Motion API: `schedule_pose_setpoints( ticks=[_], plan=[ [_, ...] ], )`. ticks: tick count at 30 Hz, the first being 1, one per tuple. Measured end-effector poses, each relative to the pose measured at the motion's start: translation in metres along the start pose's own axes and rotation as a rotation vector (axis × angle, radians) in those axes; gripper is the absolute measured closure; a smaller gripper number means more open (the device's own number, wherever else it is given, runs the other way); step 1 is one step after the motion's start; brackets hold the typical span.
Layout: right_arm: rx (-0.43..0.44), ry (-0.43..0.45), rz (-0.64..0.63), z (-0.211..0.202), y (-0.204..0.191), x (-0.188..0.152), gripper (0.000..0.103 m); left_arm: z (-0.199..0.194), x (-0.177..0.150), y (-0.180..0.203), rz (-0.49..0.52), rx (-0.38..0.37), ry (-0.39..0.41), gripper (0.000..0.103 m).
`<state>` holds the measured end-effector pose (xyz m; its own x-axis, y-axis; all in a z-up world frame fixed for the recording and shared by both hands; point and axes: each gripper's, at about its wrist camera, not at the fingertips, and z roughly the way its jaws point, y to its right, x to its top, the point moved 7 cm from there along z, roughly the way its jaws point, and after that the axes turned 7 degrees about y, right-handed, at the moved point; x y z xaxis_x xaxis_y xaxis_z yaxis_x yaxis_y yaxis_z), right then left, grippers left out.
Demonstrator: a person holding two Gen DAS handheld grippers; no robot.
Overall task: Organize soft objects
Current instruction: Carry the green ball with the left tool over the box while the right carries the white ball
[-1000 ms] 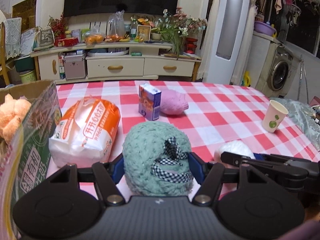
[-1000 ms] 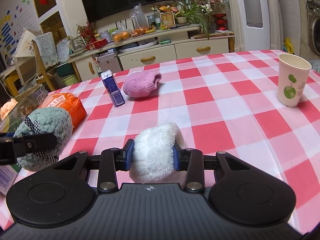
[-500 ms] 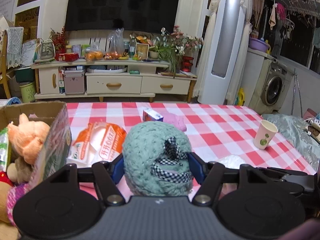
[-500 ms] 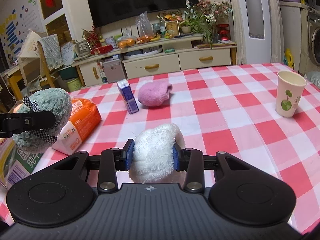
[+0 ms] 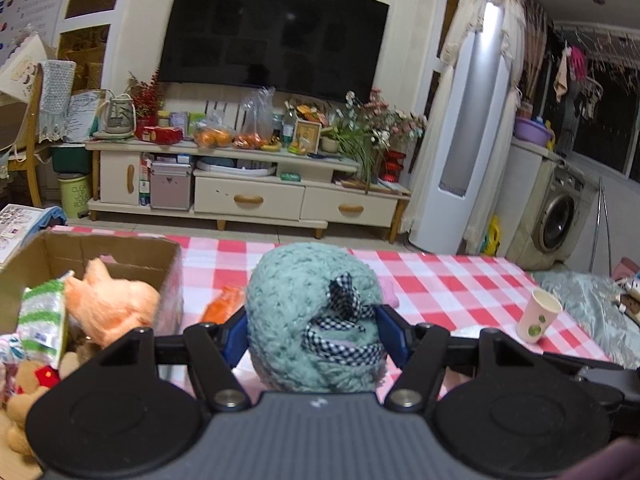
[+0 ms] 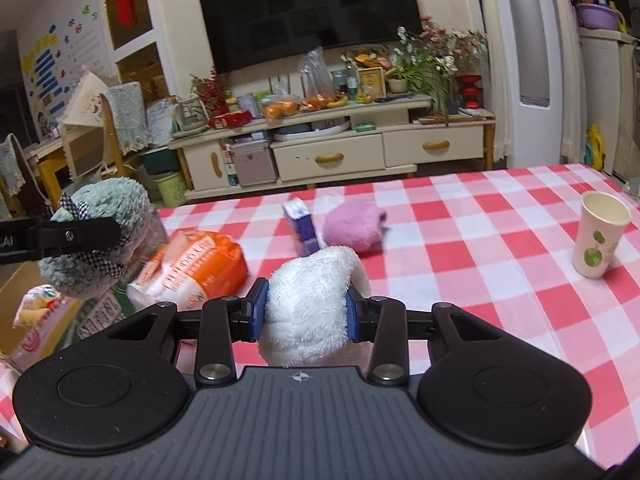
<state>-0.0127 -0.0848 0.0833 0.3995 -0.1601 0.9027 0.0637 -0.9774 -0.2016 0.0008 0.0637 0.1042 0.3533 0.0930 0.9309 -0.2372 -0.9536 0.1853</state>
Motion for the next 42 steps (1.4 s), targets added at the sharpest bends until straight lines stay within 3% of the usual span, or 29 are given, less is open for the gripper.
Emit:
schedule_pose_setpoints(
  ticks=[13,25,33,42],
  plan=[
    [0.136,0.042,-0.024,0.021,-0.064,0.036,0.057,-0.015,0.023,-0.065,-0.093,0.112,0.074,0.038],
    [0.335,0.066,-0.079,0.047,-0.144,0.056,0.057,-0.026,0.033,-0.149,-0.187,0.321,0.102,0.038],
    [0.495,-0.005,-0.116,0.055,-0.199,0.040,0.057,-0.032,0.024,-0.191,-0.226,0.411,0.063,0.037],
    [0.611,-0.127,-0.166,0.057,-0.230,0.004,0.056,-0.038,0.013,-0.207,-0.224,0.443,0.013,0.037]
  ],
)
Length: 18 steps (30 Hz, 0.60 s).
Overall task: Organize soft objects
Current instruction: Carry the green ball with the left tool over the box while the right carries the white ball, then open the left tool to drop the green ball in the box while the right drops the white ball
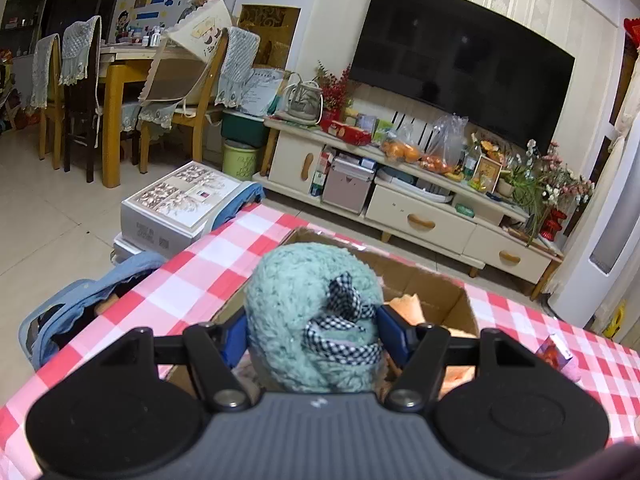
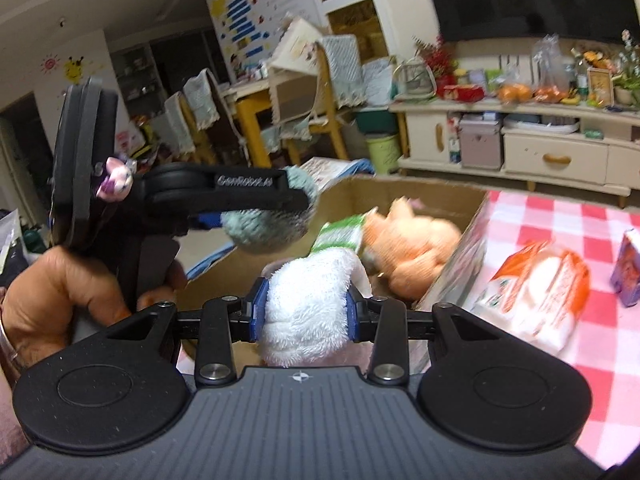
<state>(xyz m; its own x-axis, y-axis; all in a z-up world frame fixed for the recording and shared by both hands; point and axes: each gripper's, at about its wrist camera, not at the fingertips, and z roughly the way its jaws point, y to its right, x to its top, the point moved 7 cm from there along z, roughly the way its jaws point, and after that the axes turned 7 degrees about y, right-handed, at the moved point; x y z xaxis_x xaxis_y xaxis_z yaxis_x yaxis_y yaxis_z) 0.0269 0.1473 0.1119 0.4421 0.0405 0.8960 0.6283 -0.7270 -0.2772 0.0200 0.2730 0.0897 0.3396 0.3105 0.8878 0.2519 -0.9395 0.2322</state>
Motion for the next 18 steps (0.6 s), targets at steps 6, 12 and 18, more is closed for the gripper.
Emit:
schedule_pose_setpoints(
  ticks=[6,12,18],
  plan=[
    [0.032,-0.041,0.019,0.006,-0.003,-0.009,0.053,0.002,-0.004,-0.001,0.008,0.005,-0.031,0.037],
    [0.027,-0.056,-0.006,0.006,-0.002,-0.016,0.015,0.002,-0.005,0.001,0.018,0.017,-0.033,0.034],
    [-0.002,-0.017,-0.018,-0.010,0.006,-0.015,0.005,-0.002,-0.002,0.011,0.048,0.007,-0.001,0.023]
  ],
)
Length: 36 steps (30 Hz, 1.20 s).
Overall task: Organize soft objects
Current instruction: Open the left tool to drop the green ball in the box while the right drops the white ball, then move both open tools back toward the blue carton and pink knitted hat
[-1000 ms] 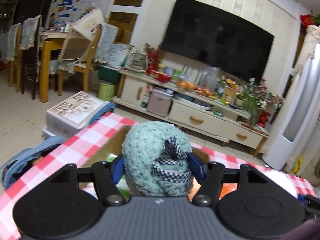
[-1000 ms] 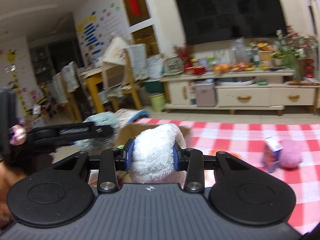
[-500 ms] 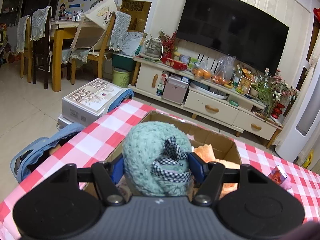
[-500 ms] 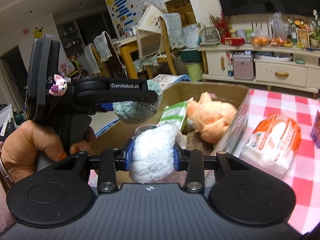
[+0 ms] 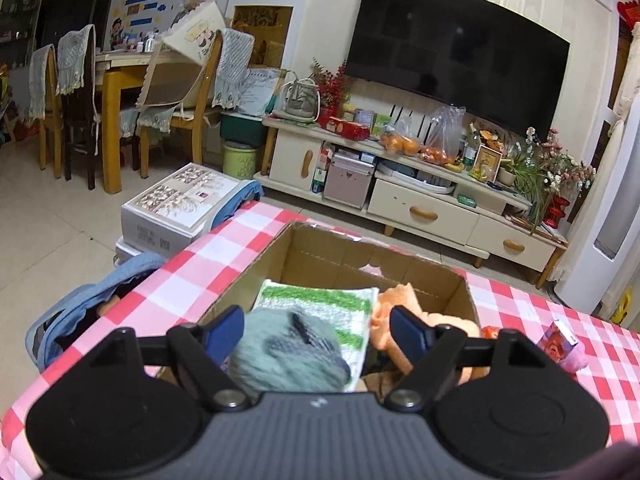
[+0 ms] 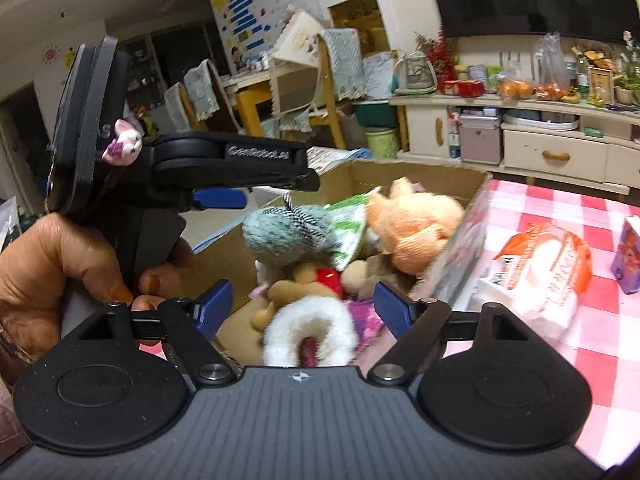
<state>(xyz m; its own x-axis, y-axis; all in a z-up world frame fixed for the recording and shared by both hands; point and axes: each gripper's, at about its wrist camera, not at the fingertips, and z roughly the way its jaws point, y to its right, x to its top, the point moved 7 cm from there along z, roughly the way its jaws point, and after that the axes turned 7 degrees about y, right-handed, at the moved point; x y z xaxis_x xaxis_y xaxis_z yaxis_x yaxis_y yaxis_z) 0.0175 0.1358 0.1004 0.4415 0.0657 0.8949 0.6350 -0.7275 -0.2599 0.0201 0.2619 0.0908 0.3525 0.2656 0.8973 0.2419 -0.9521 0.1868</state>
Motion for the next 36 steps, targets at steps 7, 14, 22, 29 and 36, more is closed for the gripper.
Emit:
schedule_pose_setpoints(
  ticks=[7,14,22,29,36],
  plan=[
    [-0.075,0.054,0.040,-0.019,0.024,0.007,0.002,0.000,-0.001,0.012,0.011,-0.009,-0.003,0.020],
    [-0.156,0.076,0.095,-0.028,0.047,0.006,0.000,0.001,-0.003,0.026,0.039,-0.016,-0.001,0.011],
    [-0.208,0.089,0.110,-0.042,0.051,-0.001,0.000,0.002,-0.008,0.044,0.080,-0.007,-0.004,0.004],
    [-0.247,0.095,0.130,-0.055,0.057,-0.004,0.000,0.002,-0.012,0.062,0.122,-0.017,-0.005,0.001],
    [-0.292,0.100,0.165,-0.064,0.062,-0.008,0.000,0.001,-0.016,0.082,0.171,-0.034,-0.001,0.001]
  ],
)
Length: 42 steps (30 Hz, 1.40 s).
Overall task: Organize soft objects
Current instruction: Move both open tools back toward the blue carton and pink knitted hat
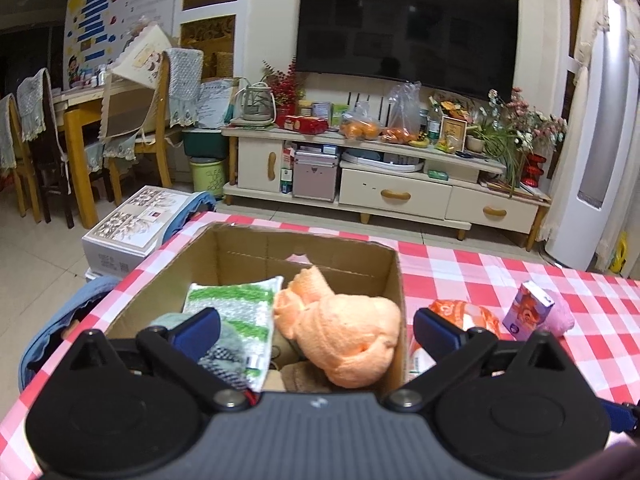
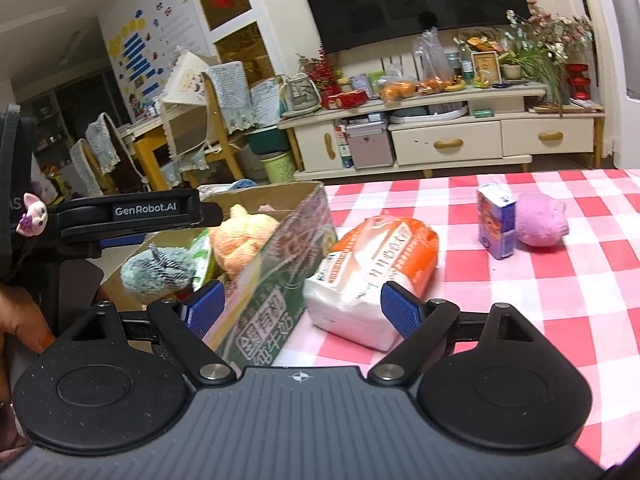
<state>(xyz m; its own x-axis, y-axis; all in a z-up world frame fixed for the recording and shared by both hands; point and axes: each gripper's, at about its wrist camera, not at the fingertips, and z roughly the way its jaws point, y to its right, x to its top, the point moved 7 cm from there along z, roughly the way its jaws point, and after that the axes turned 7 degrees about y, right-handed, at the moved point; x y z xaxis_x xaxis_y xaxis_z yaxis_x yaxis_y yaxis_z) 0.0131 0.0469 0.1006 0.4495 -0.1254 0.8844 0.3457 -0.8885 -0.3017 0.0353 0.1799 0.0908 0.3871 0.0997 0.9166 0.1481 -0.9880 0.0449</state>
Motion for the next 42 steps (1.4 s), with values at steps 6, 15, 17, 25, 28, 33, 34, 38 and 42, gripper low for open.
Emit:
schedule_pose_setpoints(
  ticks=[6,15,17,25,28,33,34,38,42],
  plan=[
    [-0.026,0.015,0.023,-0.008,0.008,-0.001,0.000,0.001,-0.001,0.014,0.029,-0.007,-0.004,0.001],
    [-0.061,0.027,0.047,-0.011,0.014,-0.003,0.000,0.002,-0.003,0.034,0.071,-0.022,-0.009,0.001],
    [-0.068,0.028,0.049,-0.011,0.015,-0.003,0.000,0.003,-0.004,0.038,0.080,-0.026,-0.009,0.001],
    [-0.101,0.041,0.071,-0.011,0.024,-0.003,0.000,0.002,-0.008,0.055,0.109,-0.044,-0.013,0.001],
    [-0.117,0.046,0.082,-0.011,0.029,-0.003,0.000,0.003,-0.010,0.059,0.114,-0.049,-0.017,0.001],
    [-0.153,0.054,0.098,-0.011,0.041,-0.006,0.000,0.002,-0.011,0.068,0.117,-0.063,-0.016,0.001],
    [-0.163,0.056,0.104,-0.011,0.044,-0.006,0.000,0.002,-0.012,0.070,0.117,-0.067,-0.015,0.001],
    [-0.205,0.067,0.120,-0.010,0.058,-0.007,0.000,0.002,-0.013,0.079,0.121,-0.085,-0.014,0.001],
    [-0.264,0.078,0.101,-0.009,0.075,-0.006,0.000,0.001,-0.016,0.089,0.137,-0.104,-0.015,0.001]
  ],
)
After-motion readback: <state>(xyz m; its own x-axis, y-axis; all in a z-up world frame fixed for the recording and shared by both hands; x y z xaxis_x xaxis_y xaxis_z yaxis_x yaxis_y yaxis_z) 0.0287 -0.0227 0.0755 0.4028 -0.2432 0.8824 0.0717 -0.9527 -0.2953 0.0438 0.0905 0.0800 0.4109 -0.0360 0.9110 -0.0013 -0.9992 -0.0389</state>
